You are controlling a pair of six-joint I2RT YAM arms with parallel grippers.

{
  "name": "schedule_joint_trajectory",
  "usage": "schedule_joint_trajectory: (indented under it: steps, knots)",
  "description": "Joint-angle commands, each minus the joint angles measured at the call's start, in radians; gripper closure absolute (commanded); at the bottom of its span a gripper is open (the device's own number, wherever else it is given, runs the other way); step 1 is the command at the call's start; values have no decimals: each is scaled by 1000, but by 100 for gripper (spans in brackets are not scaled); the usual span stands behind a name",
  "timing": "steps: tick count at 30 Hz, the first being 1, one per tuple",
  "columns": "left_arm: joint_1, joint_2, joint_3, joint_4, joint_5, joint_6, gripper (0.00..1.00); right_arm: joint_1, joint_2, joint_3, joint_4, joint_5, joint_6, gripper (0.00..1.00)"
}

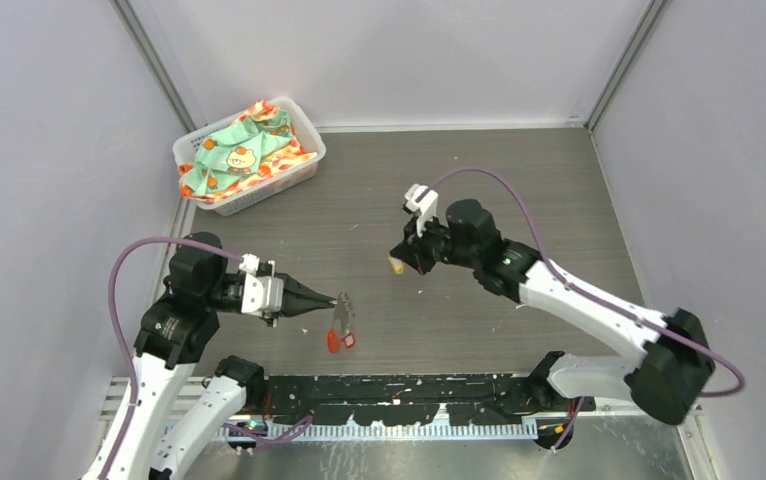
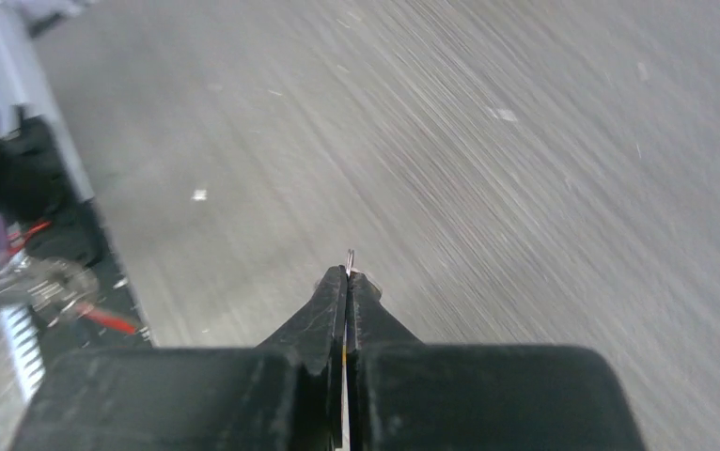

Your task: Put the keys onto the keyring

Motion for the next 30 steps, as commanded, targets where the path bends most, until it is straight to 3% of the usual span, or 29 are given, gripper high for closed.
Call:
schedule_joint_trajectory:
  steps: [1, 8, 17, 24, 30]
  knots:
    - [-3, 5, 8, 66, 53, -97, 100, 70, -181, -30, 45, -150, -194, 99]
    - [-3, 28, 22, 67, 111, -139, 100, 180, -291, 101, -127, -270, -322, 99]
    - [-4, 14, 25, 72, 159, -135, 100, 345, -248, 336, -352, -290, -553, 99]
    - [-5, -21, 8, 68, 176, -1, 100, 388, -134, 566, -653, -304, -774, 99]
    - [-6, -29, 10, 68, 159, 89, 100, 428, -59, 671, -781, -271, -894, 99]
